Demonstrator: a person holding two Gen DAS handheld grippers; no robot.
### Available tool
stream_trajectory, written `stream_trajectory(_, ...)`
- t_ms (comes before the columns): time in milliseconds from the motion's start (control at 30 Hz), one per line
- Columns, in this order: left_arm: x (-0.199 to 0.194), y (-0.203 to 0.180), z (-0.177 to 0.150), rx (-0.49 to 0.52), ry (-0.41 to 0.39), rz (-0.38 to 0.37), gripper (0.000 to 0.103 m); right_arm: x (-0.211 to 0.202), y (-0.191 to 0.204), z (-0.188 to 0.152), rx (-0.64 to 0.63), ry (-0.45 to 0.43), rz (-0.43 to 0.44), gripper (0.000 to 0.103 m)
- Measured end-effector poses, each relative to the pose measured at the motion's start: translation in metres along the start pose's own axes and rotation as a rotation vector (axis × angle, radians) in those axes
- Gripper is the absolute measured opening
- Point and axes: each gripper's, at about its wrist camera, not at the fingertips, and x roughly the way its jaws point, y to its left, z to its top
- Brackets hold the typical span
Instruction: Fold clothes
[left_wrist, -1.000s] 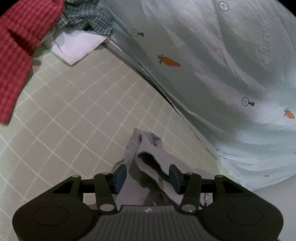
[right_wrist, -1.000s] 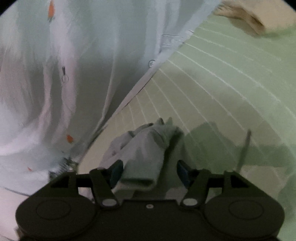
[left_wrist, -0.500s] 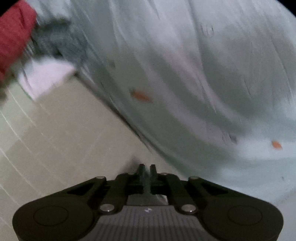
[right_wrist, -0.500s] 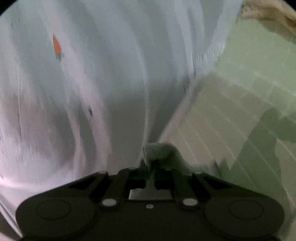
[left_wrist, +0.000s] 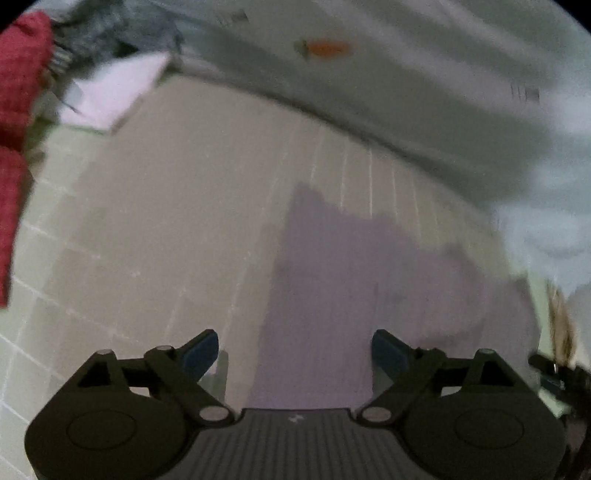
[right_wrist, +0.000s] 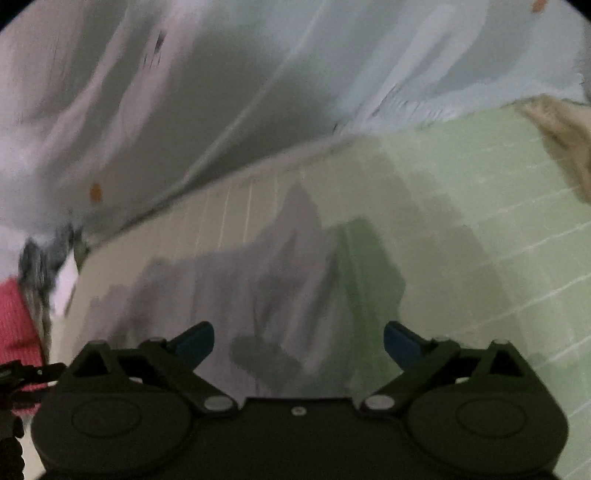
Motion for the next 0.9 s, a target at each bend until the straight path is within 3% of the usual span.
stream_trajectory(200,0.02,-0.004,-0.006,0.021,0.057,-0.058,0.096,0.029,0.005,-0.004,-0.029,0.07,0.063,0.103)
stream_trajectory(400,0.033,-0.021,0.0,0.088,0.059,-0.1,0.099,0.044,0.014,0.0,-0.062,0.07,0.12,0.103)
stream_trajectory(433,0.034,-0.024,0.001,0.095,0.054,-0.11,0.093,0.045,0.017,0.0,-0.062,0.073,0.13,0.103)
stream_trajectory(467,0.034,-0.028,0.001,0.096,0.046,-0.115,0.081,0.046,0.02,-0.001,-0.06,0.077,0.141,0.103)
stream_trajectory(533,0.034,-0.034,-0.002,0.091,0.042,-0.113,0.069,0.047,0.027,-0.003,-0.055,0.086,0.163,0.103)
stream_trajectory(600,0.03,-0.032,-0.005,0.051,0.041,-0.119,0.056,0.048,0.035,-0.006,-0.058,0.093,0.176,0.092)
stream_trajectory(667,0.024,-0.029,-0.009,-0.001,0.037,-0.132,0.04,0.039,0.036,-0.01,-0.03,0.087,0.185,0.059)
stream_trajectory(700,0.018,-0.029,-0.012,-0.007,0.031,-0.133,0.038,0.035,0.035,-0.012,-0.011,0.083,0.191,0.046)
stream_trajectory(800,-0.004,-0.029,-0.025,0.009,0.026,-0.149,0.031,0.015,0.038,-0.023,0.02,0.073,0.219,0.034)
stream_trajectory(900,-0.03,-0.027,-0.046,0.022,0.024,-0.173,0.03,-0.015,0.041,-0.045,0.022,0.055,0.232,0.031)
